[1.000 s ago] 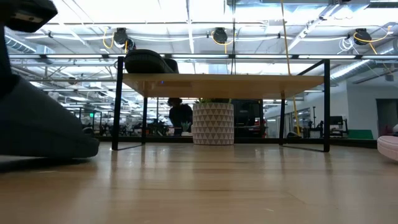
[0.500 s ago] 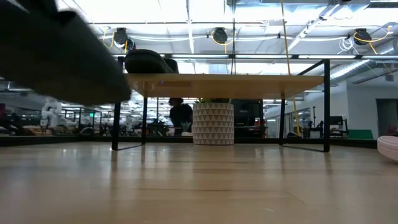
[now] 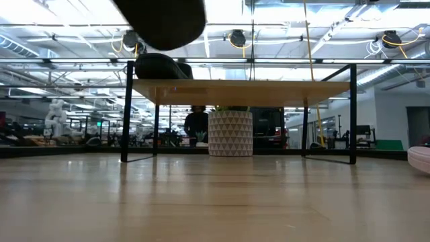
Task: Pick and place slides into the shelf
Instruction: Put the black slipper on the shelf
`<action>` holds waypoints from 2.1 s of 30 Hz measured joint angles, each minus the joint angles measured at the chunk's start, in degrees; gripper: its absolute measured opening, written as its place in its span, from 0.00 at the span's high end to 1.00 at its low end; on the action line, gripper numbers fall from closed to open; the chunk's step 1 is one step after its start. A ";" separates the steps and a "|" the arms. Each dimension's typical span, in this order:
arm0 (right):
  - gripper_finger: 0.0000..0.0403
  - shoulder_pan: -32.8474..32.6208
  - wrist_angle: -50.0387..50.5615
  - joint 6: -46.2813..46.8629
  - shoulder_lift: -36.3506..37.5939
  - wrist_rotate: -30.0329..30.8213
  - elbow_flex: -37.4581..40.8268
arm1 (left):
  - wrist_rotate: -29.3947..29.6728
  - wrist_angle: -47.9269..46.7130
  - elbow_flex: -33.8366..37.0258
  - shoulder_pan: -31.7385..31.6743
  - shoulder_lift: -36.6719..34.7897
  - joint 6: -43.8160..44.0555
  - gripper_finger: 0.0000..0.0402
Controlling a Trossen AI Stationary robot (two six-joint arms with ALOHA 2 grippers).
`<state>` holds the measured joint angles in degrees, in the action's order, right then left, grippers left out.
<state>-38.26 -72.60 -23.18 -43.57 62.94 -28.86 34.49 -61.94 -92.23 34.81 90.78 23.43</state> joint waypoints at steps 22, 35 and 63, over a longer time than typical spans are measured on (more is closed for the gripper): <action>0.46 0.05 -0.04 -3.34 2.98 0.06 0.00 | 8.01 -13.57 -41.62 -23.84 23.73 -25.53 1.00; 0.46 0.05 -0.04 -6.44 5.60 0.25 0.00 | 7.62 -15.49 -40.98 -30.34 27.33 -30.89 1.00; 0.46 0.05 0.00 -6.03 5.81 0.06 0.00 | 7.53 -11.30 -28.73 -33.84 27.23 -33.44 1.00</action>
<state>-38.22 -72.60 -29.21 -37.76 63.00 -28.86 42.02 -73.24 -120.97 0.97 118.02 -10.02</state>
